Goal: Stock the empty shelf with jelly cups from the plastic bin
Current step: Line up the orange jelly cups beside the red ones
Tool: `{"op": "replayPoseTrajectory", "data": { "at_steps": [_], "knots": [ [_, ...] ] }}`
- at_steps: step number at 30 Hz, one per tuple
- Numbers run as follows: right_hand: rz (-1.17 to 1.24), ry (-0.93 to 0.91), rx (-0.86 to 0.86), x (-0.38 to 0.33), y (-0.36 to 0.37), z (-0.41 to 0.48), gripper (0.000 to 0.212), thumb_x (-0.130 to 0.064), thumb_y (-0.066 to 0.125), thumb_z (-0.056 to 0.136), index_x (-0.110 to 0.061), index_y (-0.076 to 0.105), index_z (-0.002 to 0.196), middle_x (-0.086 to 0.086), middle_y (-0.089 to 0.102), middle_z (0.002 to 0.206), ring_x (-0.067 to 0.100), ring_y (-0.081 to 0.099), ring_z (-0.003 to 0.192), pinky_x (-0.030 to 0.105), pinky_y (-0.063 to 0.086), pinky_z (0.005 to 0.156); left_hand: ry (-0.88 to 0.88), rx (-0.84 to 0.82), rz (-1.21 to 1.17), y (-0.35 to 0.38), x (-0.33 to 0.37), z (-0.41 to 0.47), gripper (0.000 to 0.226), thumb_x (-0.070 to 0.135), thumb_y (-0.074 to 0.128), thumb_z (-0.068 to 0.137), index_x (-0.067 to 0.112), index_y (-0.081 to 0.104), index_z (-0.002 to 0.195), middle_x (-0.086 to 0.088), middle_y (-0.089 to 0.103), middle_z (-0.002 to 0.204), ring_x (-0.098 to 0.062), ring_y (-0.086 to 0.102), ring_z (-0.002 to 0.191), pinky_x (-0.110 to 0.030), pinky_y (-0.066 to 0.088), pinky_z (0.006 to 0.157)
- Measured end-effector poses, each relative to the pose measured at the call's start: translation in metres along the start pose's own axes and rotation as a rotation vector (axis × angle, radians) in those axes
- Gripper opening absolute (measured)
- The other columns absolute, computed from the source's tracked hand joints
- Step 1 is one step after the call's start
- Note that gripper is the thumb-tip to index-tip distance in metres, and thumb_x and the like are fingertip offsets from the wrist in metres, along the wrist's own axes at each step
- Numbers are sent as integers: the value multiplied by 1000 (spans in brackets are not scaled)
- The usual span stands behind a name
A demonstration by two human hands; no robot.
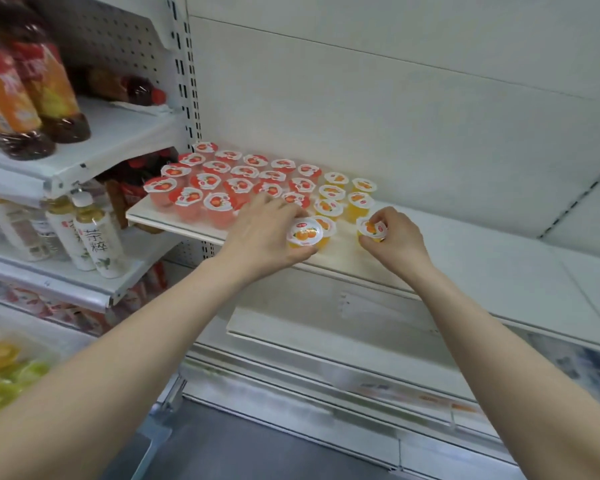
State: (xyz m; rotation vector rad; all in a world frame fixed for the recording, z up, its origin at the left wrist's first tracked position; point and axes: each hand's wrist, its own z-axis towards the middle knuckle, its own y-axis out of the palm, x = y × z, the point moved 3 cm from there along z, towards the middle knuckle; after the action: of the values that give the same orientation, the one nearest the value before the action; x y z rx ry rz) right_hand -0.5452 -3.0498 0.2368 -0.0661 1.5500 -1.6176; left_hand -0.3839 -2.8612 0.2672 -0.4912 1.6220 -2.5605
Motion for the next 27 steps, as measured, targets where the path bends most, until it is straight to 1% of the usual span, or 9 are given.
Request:
{"op": "replayPoseTrajectory", "data": {
  "at_steps": [2, 5, 9, 12, 14, 17, 20, 23, 27],
  "knots": [
    [-10, -24, -32, 2, 6, 11, 33, -35, 70, 81, -22, 57, 107, 3, 60, 111, 22, 56, 101, 30, 38, 78, -15, 6, 12, 3, 3, 4, 57, 63, 62, 75, 25, 62, 118, 6, 64, 111, -22, 47, 109, -39, 41, 90],
    [-13, -84, -42, 4, 11, 24, 31, -37, 70, 82, -22, 57, 106, 4, 61, 108, 23, 57, 99, 30, 37, 76, -36, 2, 26, 6, 5, 9, 58, 67, 59, 74, 26, 63, 114, 6, 64, 107, -22, 48, 107, -40, 42, 88],
    [-7, -150, -23, 5, 13, 35, 29, -35, 70, 83, -22, 58, 105, 4, 62, 103, 23, 57, 94, 30, 36, 75, -47, 3, 41, 9, 11, 14, 64, 72, 47, 69, 27, 65, 111, 7, 66, 104, -21, 48, 104, -36, 42, 85],
    [-7, -168, -28, 8, 15, 38, 28, -36, 69, 84, -25, 58, 106, 3, 58, 101, 23, 58, 90, 30, 39, 76, -48, -7, 42, 16, 18, 19, 67, 76, 41, 67, 29, 64, 109, 8, 65, 103, -20, 47, 104, -38, 43, 87],
    [-24, -191, -40, 10, 14, 38, 28, -37, 68, 84, -26, 57, 108, 3, 56, 102, 24, 59, 90, 31, 42, 79, -35, -13, 46, 20, 26, 24, 63, 74, 46, 68, 30, 64, 108, 9, 65, 104, -19, 46, 106, -37, 42, 88],
    [-82, -250, -60, 15, 8, 37, 33, -35, 68, 86, -25, 60, 116, 5, 55, 115, 24, 57, 101, 32, 43, 87, 1, -12, 39, 26, 42, 31, 55, 68, 60, 71, 29, 64, 110, 9, 64, 108, -21, 46, 111, -36, 37, 88],
    [-159, -337, -59, 19, 0, 34, 39, -34, 65, 89, -23, 60, 126, 6, 52, 129, 26, 49, 117, 34, 40, 95, 38, -14, 56, 34, 54, 38, 58, 70, 57, 70, 28, 66, 110, 7, 66, 109, -22, 47, 112, -38, 38, 94],
    [-218, -383, -26, 26, -11, 33, 41, -33, 60, 92, -20, 57, 132, 7, 51, 133, 29, 47, 120, 39, 41, 99, 60, -41, 100, 46, 63, 48, 61, 70, 55, 71, 27, 66, 114, 5, 66, 113, -22, 47, 115, -39, 35, 100],
    [-275, -381, 23, 32, -21, 36, 40, -32, 55, 96, -18, 56, 134, 9, 52, 135, 30, 44, 125, 41, 38, 104, 61, -55, 144, 60, 68, 57, 62, 67, 57, 76, 25, 63, 122, 3, 64, 118, -23, 42, 121, -37, 28, 105]
  ]
}}
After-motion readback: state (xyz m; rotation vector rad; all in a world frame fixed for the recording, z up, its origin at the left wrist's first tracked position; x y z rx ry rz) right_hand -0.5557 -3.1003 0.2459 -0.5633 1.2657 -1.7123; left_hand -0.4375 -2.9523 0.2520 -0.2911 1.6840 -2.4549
